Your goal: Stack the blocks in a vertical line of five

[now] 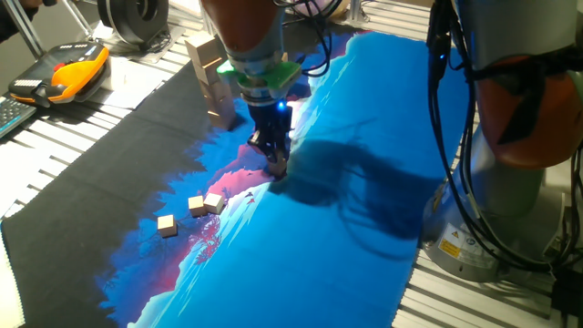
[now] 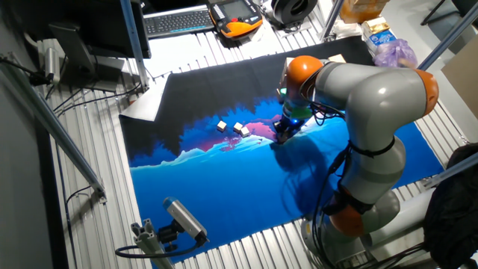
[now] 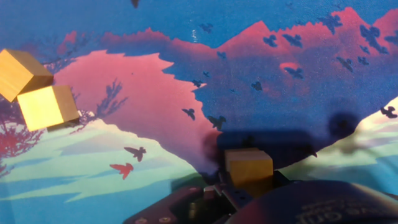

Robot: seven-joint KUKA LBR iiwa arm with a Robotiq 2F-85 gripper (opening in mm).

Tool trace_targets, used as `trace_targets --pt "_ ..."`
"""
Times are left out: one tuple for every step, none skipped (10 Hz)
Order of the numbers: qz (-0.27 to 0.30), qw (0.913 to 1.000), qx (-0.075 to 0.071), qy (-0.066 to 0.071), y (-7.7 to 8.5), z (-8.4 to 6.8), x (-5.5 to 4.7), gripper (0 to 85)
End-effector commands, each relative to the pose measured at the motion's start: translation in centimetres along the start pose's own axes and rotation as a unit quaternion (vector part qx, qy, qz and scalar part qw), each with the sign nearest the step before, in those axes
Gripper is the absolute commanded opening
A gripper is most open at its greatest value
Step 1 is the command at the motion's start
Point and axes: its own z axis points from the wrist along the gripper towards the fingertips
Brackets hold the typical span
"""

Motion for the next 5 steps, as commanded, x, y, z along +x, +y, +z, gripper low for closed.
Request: trace_targets --pt "0.005 1.0 0.0 -0.002 0.1 -0.1 0.1 51.0" --pt "0.008 1.0 0.003 -0.004 0.3 -0.2 0.1 51.0" --pt "0.01 0.9999 0.003 -0.004 0.3 -0.3 0.1 68.0" --pt "0.011 0.9999 0.004 -0.004 0.3 -0.7 0.0 68.0" --pt "0.012 0.9999 0.003 0.007 0.3 -1.8 -0.3 68.0"
